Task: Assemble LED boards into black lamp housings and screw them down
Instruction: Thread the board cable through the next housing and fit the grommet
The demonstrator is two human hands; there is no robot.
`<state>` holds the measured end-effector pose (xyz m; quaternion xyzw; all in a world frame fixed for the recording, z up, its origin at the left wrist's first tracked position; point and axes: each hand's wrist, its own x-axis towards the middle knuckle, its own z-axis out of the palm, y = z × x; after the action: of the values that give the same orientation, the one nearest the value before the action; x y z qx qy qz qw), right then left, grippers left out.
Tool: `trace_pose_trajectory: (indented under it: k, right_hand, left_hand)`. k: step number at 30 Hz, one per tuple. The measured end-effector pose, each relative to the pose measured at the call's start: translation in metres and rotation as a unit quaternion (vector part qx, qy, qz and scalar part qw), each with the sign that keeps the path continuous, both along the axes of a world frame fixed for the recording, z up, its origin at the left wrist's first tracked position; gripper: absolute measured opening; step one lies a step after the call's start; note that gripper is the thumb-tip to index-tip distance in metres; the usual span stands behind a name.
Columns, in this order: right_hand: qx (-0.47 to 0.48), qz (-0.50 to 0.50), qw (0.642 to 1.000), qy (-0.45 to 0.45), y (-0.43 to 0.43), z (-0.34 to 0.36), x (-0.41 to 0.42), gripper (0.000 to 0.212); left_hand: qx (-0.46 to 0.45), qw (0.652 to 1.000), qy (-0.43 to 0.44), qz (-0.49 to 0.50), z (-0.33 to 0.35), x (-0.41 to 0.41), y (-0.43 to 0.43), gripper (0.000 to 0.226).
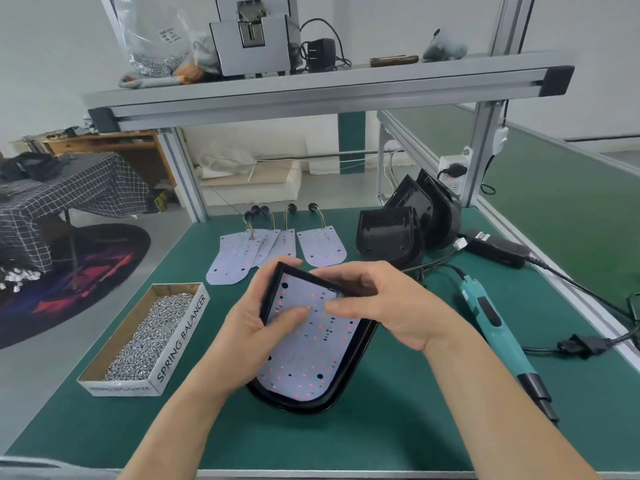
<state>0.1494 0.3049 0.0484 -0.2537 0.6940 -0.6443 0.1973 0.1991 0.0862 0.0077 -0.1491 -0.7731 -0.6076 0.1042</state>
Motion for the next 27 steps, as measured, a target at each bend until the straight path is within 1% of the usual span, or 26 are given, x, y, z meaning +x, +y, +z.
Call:
trace_pose_trajectory:
  k: [3, 5, 7, 9, 11, 14, 16, 19, 21, 24, 25, 27]
  right_hand:
    - [0.089, 0.059, 0.994, 0.033, 0.0, 0.0, -0.008, 0.039]
    - [0.106, 0.036, 0.992, 0.054, -0.007, -0.001, -0.008, 0.033]
    - [0.105, -0.021, 0.99, 0.089, -0.014, -0.005, -0.006, 0.029]
    - [0.128, -0.045, 0.981, 0.141, -0.018, -0.009, -0.005, 0.025]
    - [0.163, -0.046, 0.967, 0.189, -0.016, -0.011, -0.006, 0.023]
    - [0.186, -0.029, 0.956, 0.224, -0.011, -0.005, -0.013, 0.023]
    - [0.212, -0.017, 0.941, 0.264, -0.009, 0.001, -0.019, 0.019]
    - [0.231, -0.022, 0.929, 0.289, -0.004, 0.002, -0.031, 0.017]
    - [0.246, -0.066, 0.924, 0.287, 0.003, -0.005, -0.042, 0.029]
    - [0.233, -0.189, 0.917, 0.263, 0.02, -0.023, -0.054, 0.049]
    - [0.231, -0.221, 0.912, 0.255, 0.023, -0.032, -0.054, 0.052]
    - [0.257, -0.263, 0.889, 0.272, 0.024, -0.055, -0.047, 0.054]
  left_hand:
    - [-0.048, 0.999, -0.009, -0.001, -0.004, 0.004, 0.0, 0.055]
    - [-0.055, 0.998, -0.007, 0.005, -0.005, 0.004, 0.002, 0.054]
    - [-0.042, 0.999, -0.011, 0.01, -0.006, 0.002, 0.002, 0.053]
    - [-0.037, 0.999, -0.019, 0.005, -0.009, 0.001, 0.001, 0.051]
    - [-0.028, 0.999, -0.022, 0.007, -0.01, 0.001, 0.003, 0.05]
    - [-0.004, 1.0, -0.026, 0.013, -0.012, -0.001, 0.01, 0.047]
    - [0.016, 0.999, -0.032, 0.022, -0.01, -0.004, 0.015, 0.046]
    - [0.04, 0.998, -0.042, 0.038, -0.006, -0.009, 0.025, 0.048]
    - [0.09, 0.993, -0.07, 0.043, -0.009, -0.016, 0.031, 0.045]
    - [0.167, 0.968, -0.151, 0.111, -0.024, -0.03, 0.046, 0.04]
    - [0.181, 0.957, -0.183, 0.131, -0.03, -0.034, 0.051, 0.038]
    - [0.192, 0.938, -0.245, 0.152, -0.042, -0.042, 0.06, 0.034]
